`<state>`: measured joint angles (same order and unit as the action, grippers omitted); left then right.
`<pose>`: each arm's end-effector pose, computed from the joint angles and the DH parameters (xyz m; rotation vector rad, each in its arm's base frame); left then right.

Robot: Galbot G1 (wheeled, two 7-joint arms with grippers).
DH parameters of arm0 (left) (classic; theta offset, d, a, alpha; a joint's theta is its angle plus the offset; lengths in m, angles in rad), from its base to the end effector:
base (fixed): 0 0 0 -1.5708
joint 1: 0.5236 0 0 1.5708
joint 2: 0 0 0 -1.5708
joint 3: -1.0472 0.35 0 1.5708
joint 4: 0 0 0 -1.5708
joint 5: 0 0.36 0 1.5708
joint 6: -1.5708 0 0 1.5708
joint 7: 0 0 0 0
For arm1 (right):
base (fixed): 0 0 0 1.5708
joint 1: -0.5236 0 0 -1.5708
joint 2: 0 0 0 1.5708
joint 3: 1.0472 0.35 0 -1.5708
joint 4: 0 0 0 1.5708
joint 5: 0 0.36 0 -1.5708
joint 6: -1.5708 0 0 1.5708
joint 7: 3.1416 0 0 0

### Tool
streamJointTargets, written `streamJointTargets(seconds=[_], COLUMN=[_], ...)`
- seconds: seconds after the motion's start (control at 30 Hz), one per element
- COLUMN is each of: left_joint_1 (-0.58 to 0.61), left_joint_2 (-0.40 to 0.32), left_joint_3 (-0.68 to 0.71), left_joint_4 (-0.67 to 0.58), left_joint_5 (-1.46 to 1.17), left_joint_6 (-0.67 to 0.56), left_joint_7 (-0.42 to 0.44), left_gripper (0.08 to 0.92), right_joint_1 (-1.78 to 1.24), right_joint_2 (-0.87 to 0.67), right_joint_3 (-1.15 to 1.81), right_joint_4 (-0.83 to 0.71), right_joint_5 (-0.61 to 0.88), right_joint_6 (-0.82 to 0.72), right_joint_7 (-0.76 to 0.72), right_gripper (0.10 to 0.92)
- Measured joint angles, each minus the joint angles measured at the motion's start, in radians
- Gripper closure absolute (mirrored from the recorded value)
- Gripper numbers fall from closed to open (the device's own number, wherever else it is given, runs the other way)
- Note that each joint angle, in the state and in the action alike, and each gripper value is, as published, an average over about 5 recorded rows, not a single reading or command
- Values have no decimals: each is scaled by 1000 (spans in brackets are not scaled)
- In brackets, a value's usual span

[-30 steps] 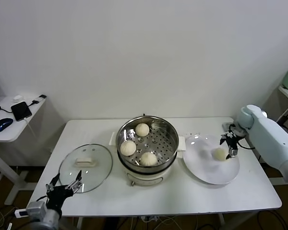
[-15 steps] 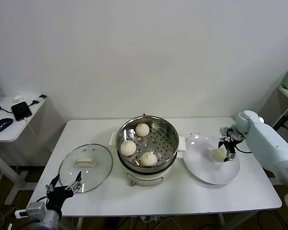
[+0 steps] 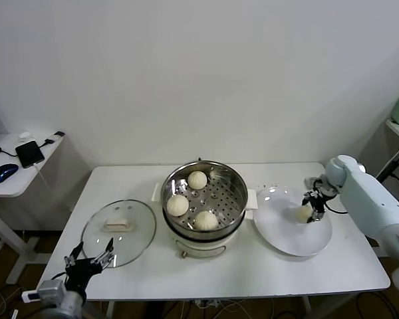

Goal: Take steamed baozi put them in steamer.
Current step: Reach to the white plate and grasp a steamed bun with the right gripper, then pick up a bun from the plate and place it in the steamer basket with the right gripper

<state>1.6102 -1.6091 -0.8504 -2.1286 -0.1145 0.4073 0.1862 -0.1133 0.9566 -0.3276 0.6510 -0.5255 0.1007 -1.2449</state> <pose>0.1576 0.0919 -0.2923 0.1595 -2.7429 0.0969 0.5796 -0.2327 -0.2499 1.1939 -1.3218 1.2651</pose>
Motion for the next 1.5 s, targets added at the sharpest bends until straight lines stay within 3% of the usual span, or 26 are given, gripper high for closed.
streamJointTargets(seconds=[0.17,0.47,0.87,1.2,1.5], left_joint_1=[-2,-13,-31,-25,-39], left_joint_2=[0,0,0,0,0], left_joint_3=[4,18,23,21,10], left_joint_4=[2,13,25,0,-3], left_joint_5=[4,36,89,96,80], left_joint_6=[-4,-23,-50,-51,-52], left_joint_7=[0,-6,-19,-14,-15], left_gripper=[177,177,177,177,177], right_joint_1=[4,45,330,566,641], right_joint_2=[-10,-63,-153,-64,77], right_joint_3=[-4,-61,-376,-621,-756], right_joint_4=[15,110,425,534,520], right_joint_5=[9,88,418,681,792], right_joint_6=[-10,-76,-293,-489,-599], right_joint_7=[-6,-55,-106,-87,-47], right_gripper=[486,504,508,508,508])
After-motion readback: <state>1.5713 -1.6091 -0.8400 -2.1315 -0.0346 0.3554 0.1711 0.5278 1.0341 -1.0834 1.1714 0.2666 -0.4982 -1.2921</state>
